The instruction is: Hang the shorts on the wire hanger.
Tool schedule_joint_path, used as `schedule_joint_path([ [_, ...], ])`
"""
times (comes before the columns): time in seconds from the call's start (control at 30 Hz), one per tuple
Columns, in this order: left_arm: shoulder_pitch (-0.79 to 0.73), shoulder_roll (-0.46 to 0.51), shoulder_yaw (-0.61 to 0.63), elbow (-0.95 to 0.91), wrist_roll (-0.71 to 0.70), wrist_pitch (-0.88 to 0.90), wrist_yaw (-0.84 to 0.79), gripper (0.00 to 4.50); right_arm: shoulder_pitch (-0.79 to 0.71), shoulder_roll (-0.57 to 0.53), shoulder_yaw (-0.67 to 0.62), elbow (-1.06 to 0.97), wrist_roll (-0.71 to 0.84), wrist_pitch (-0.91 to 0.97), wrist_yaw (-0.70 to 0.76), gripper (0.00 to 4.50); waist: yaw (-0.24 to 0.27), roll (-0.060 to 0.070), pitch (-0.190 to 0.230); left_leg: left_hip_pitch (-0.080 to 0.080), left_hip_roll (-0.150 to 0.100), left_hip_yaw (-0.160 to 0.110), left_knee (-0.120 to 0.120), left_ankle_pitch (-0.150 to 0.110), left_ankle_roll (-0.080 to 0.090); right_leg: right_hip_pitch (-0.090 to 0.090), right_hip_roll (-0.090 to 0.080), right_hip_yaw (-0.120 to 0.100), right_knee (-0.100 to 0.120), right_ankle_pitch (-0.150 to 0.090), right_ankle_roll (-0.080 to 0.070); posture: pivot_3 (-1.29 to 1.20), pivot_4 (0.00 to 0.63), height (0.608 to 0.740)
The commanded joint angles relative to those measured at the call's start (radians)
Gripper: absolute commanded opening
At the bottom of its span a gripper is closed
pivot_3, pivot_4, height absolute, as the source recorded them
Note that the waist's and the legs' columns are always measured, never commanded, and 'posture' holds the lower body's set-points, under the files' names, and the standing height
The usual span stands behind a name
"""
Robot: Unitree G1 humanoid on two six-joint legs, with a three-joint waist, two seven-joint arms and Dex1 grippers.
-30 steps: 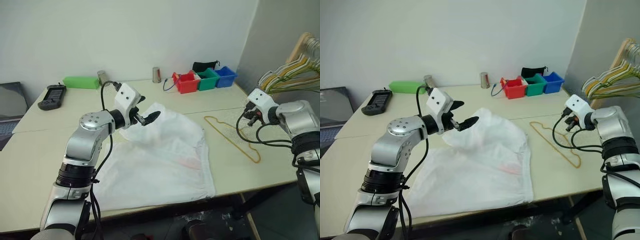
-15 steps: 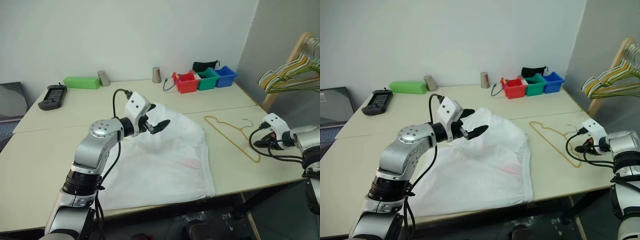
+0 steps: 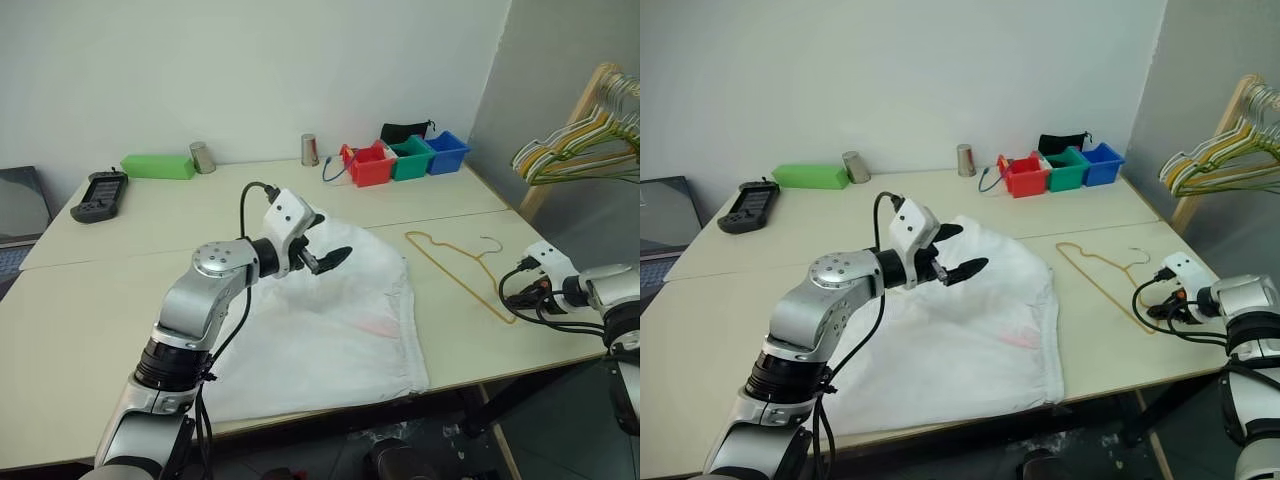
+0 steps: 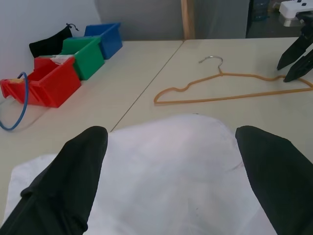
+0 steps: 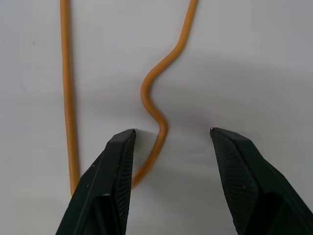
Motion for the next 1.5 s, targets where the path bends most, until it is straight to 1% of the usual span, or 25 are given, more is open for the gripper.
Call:
schedule_joint_path([
  [0.03,-0.025,0.002,0.004,-0.033,-0.002,-0.002,0.001,4.50,0.024,0.002,0.006,0.008,0.001,0.013,0.039,2.56,0.000,0.000,0.000,0.001,0.000,0.000,0.000,0.000,0.000,0.000,0.000,0.000,0.000,-0.001,-0.001,-0.09,0.040,0.740],
  [0.1,-0.031,-0.001,0.001,-0.033,-0.001,0.001,0.003,4.50,0.022,0.014,0.003,0.007,0.009,0.029,0.048,2.20,0.000,0.000,0.000,0.001,0.000,0.000,0.000,0.000,0.000,0.001,0.000,0.000,0.000,-0.001,-0.001,-0.09,0.037,0.740],
  [0.13,-0.033,-0.003,0.001,-0.034,-0.001,0.003,0.004,4.50,0.022,0.019,0.003,-0.002,0.016,0.041,0.062,2.13,0.000,-0.001,0.000,0.001,0.000,0.000,0.000,0.000,0.000,0.001,0.000,0.000,0.000,-0.001,-0.001,-0.09,0.037,0.740],
  [0.17,-0.036,-0.003,0.001,-0.033,-0.001,0.003,0.004,4.50,0.022,0.022,0.005,-0.009,0.020,0.049,0.073,1.95,0.000,-0.001,0.000,0.001,0.000,0.000,0.000,0.000,0.000,0.001,0.000,0.000,0.000,-0.001,-0.001,-0.09,0.036,0.740],
  [0.23,-0.039,-0.001,0.000,-0.029,0.000,0.001,0.003,4.50,0.024,0.027,0.009,-0.031,0.023,0.059,0.084,1.44,0.000,-0.001,0.000,0.002,0.000,0.000,0.000,0.000,0.000,0.001,0.000,0.000,0.000,-0.001,-0.001,-0.09,0.033,0.740],
  [0.4,-0.038,0.004,0.005,-0.037,0.000,0.007,0.006,4.50,0.031,0.036,0.006,-0.035,0.019,0.073,0.072,0.40,-0.002,-0.002,-0.001,0.002,0.000,0.000,0.000,0.000,0.000,0.001,0.000,0.000,0.000,0.000,0.000,-0.07,0.030,0.740],
  [0.43,-0.037,0.004,0.005,-0.041,-0.001,0.010,0.008,4.50,0.028,0.037,0.001,-0.028,0.019,0.077,0.064,0.13,-0.002,-0.002,-0.001,0.002,0.000,0.000,0.000,0.000,0.000,0.001,0.000,0.000,0.000,0.000,0.000,-0.07,0.030,0.740],
  [0.47,-0.033,0.004,0.006,-0.045,-0.002,0.011,0.010,4.50,0.027,0.036,0.001,-0.022,0.016,0.073,0.060,0.05,-0.002,-0.003,-0.001,0.002,0.000,0.000,0.000,0.000,0.000,0.002,0.000,0.000,0.000,0.000,0.000,-0.07,0.030,0.740],
  [0.77,-0.025,-0.003,0.005,-0.053,0.001,0.014,0.024,4.50,-0.020,0.040,-0.033,0.031,0.012,0.066,0.011,0.05,-0.001,-0.005,-0.003,0.002,0.000,0.000,0.001,0.000,0.000,0.003,0.000,0.000,0.000,-0.002,-0.003,-0.07,0.019,0.740],
  [0.83,-0.025,-0.002,0.009,-0.049,0.002,0.010,0.027,4.50,-0.058,0.038,-0.052,0.041,0.015,0.061,-0.026,0.05,-0.001,-0.005,-0.003,0.003,0.000,0.000,0.001,0.000,0.000,0.003,0.000,0.000,0.000,-0.002,-0.004,-0.07,0.019,0.740],
  [0.9,-0.028,0.002,0.029,-0.031,0.002,0.002,0.034,4.50,-0.183,0.030,-0.110,0.066,0.036,0.067,-0.130,0.05,-0.004,-0.002,-0.001,0.002,0.000,0.000,0.001,0.000,0.000,0.003,0.000,0.001,0.000,-0.002,-0.004,-0.07,0.013,0.740],
  [0.93,-0.030,0.003,0.036,-0.025,0.001,0.000,0.037,4.50,-0.225,0.025,-0.118,0.072,0.036,0.055,-0.154,0.05,-0.007,0.001,0.001,0.002,0.000,0.002,0.002,0.000,0.000,0.002,0.000,0.003,0.000,-0.002,-0.004,-0.07,0.009,0.740],
  [1.0,-0.032,0.005,0.043,-0.016,0.000,-0.007,0.039,4.50,-0.266,0.027,-0.113,0.075,0.026,0.027,-0.170,0.05,-0.013,0.005,0.002,0.001,-0.003,0.003,0.001,0.000,0.000,0.000,0.000,0.007,0.001,-0.001,-0.002,-0.08,0.007,0.740],
  [1.07,-0.035,0.005,0.044,-0.008,0.003,-0.014,0.041,4.50,-0.285,0.034,-0.105,0.078,0.017,0.003,-0.178,0.05,-0.014,0.005,0.002,0.002,-0.003,0.002,0.000,0.000,0.000,0.000,0.000,0.007,0.001,0.000,0.000,-0.08,0.005,0.740],
  [1.13,-0.042,0.002,0.050,0.008,0.005,-0.023,0.046,4.50,-0.297,0.057,-0.112,0.061,0.031,0.029,-0.171,0.05,-0.015,0.004,0.001,0.001,-0.002,0.000,-0.002,0.000,0.000,0.000,0.000,0.003,-0.001,0.000,0.002,-0.08,0.002,0.740],
  [1.2,-0.053,0.005,0.052,0.026,0.007,-0.036,0.044,4.50,-0.285,0.073,-0.096,0.021,0.020,0.009,-0.177,0.05,-0.016,0.004,0.001,-0.001,-0.002,-0.001,-0.002,0.000,0.000,0.000,0.000,0.002,-0.001,0.000,0.003,-0.09,0.000,0.740],
  [1.3,-0.082,0.008,0.074,0.070,0.015,-0.060,0.057,4.50,-0.266,0.091,-0.077,-0.060,0.010,0.002,-0.168,0.05,-0.014,0.004,0.001,-0.007,-0.002,-0.001,-0.001,0.000,0.001,-0.005,0.000,0.002,-0.001,0.000,0.004,-0.08,0.000,0.740],
  [1.4,-0.131,0.044,0.116,0.163,0.025,-0.105,0.054,4.50,-0.226,0.096,-0.037,-0.204,-0.024,-0.094,-0.194,0.05,-0.012,0.005,0.002,-0.008,-0.003,-0.001,-0.001,0.000,0.001,-0.006,0.000,0.003,0.000,0.000,0.004,-0.08,0.000,0.740],
  [1.5,-0.157,0.075,0.128,0.221,0.033,-0.142,0.041,4.50,-0.214,0.090,-0.036,-0.259,-0.041,-0.143,-0.247,0.05,-0.016,0.005,0.001,-0.007,-0.002,-0.001,-0.001,0.000,0.001,-0.008,0.000,0.003,0.001,0.000,0.004,-0.08,0.000,0.740],
])
